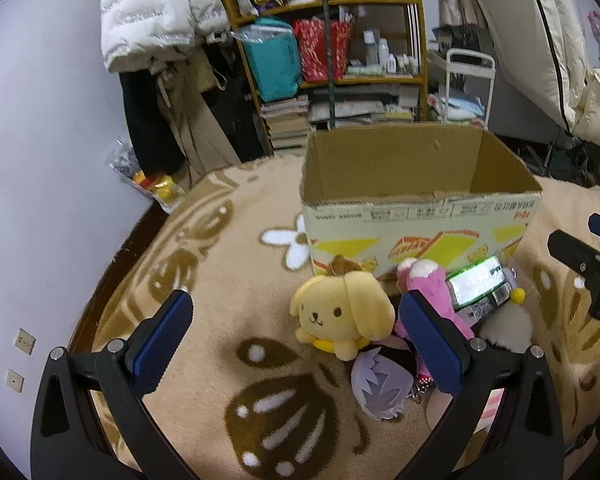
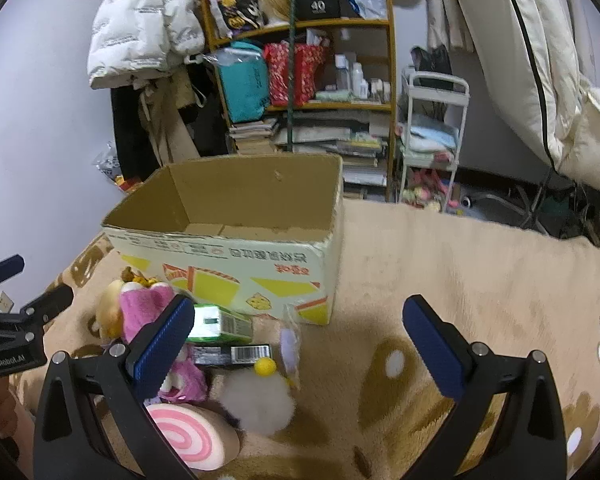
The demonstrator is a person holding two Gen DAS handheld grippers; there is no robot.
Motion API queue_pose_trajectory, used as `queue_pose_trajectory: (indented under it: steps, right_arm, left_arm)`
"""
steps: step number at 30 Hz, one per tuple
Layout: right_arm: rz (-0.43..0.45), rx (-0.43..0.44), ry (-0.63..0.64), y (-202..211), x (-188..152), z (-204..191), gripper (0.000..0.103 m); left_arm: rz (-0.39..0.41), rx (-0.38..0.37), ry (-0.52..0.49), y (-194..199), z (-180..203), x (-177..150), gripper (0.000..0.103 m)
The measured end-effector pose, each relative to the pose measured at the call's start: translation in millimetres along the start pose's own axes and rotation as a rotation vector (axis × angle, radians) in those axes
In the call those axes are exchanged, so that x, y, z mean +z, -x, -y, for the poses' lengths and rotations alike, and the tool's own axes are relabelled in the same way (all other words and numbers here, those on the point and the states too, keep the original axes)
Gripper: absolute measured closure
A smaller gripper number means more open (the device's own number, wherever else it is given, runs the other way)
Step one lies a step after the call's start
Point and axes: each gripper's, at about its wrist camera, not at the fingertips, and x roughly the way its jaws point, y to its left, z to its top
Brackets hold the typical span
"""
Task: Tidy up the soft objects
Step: 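Lower the left tool onto the yellow dog plush while the right tool grasps the clear bag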
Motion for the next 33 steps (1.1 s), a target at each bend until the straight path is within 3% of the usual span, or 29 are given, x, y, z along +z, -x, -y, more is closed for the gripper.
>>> queue_pose_trajectory:
  steps: [9,17,19,21,25,33]
  right_arm:
    - [-0.108,0.020,-0.030,-25.4,-3.0,12.3,0.000]
    - [-0.168,0.025,0.000,-43.4,-11.0,8.7,0.002]
    - [-0.191,0.036,-0.012,-49.5,-13.3,11.7,0.006]
    - [-0.221,0.048,-0.023,-56.6,-15.6,14.2,0.017]
    - [-0.252,0.063,-0.047,-65.5,-20.6,20.4,0.018]
    - [-0.251,0.087,-0.057,-73.7,-23.7,22.3,0.026]
  left_arm:
    - [-0.048,0.003,-0.045,-20.0,13.2,-1.0,0.001]
    - [-0.105,-0.003,-0.024,-42.5,14.0,2.6,0.001]
    - [-0.117,-0.009,-0.020,-47.4,14.6,3.0,0.001]
    - [-0.125,-0.008,-0.022,-52.0,15.5,3.1,0.001]
    - [-0.120,0.020,-0.028,-55.9,17.2,1.4,0.001]
    - [-0.160,0.007,-0.029,-69.4,18.3,-2.2,0.001]
